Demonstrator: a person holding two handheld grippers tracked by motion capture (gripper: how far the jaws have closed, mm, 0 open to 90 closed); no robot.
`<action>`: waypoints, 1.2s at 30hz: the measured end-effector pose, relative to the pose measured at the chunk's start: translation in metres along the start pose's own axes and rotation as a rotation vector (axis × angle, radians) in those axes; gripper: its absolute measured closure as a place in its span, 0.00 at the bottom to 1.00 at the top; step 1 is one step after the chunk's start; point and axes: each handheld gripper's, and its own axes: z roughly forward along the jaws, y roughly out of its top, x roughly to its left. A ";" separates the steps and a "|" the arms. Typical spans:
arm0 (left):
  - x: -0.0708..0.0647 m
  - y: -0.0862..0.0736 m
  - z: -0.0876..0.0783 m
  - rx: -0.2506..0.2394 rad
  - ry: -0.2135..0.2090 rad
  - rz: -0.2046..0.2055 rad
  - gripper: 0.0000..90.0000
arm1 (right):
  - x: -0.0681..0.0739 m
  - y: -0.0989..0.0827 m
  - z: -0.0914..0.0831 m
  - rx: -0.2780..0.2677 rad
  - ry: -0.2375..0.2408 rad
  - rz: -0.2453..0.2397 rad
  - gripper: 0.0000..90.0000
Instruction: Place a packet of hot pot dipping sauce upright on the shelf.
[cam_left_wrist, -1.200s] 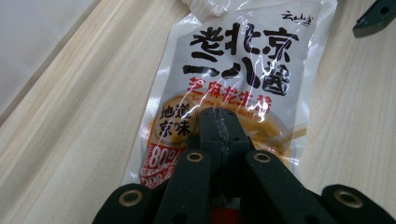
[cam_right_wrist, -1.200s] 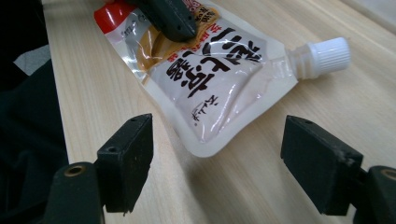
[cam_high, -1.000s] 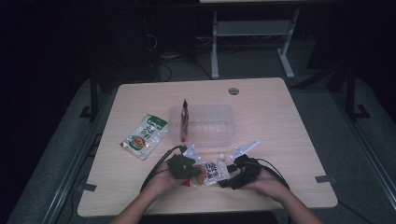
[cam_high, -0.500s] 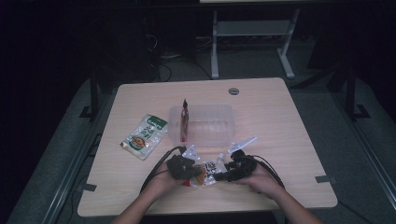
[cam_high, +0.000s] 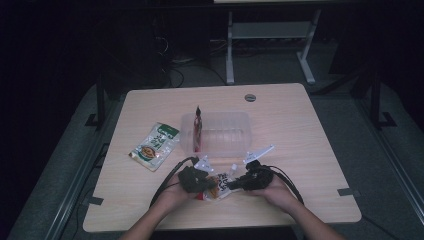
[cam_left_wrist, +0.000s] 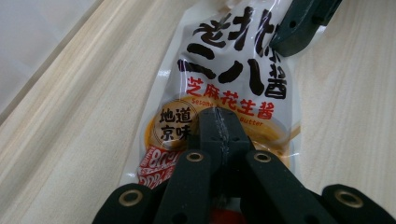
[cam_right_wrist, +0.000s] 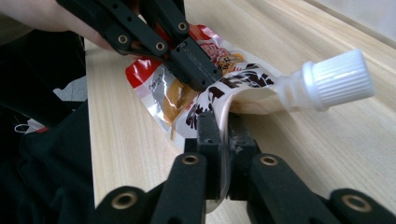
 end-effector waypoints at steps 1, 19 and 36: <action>0.000 0.000 0.000 -0.003 -0.004 -0.008 1.00 | 0.000 0.000 0.000 0.003 0.002 -0.010 0.98; 0.010 -0.016 -0.048 -0.073 0.029 -0.036 1.00 | 0.012 0.012 -0.030 -0.104 0.041 -0.081 1.00; 0.002 -0.010 -0.033 -0.083 -0.043 -0.030 1.00 | 0.031 0.027 -0.040 -0.167 0.091 -0.183 1.00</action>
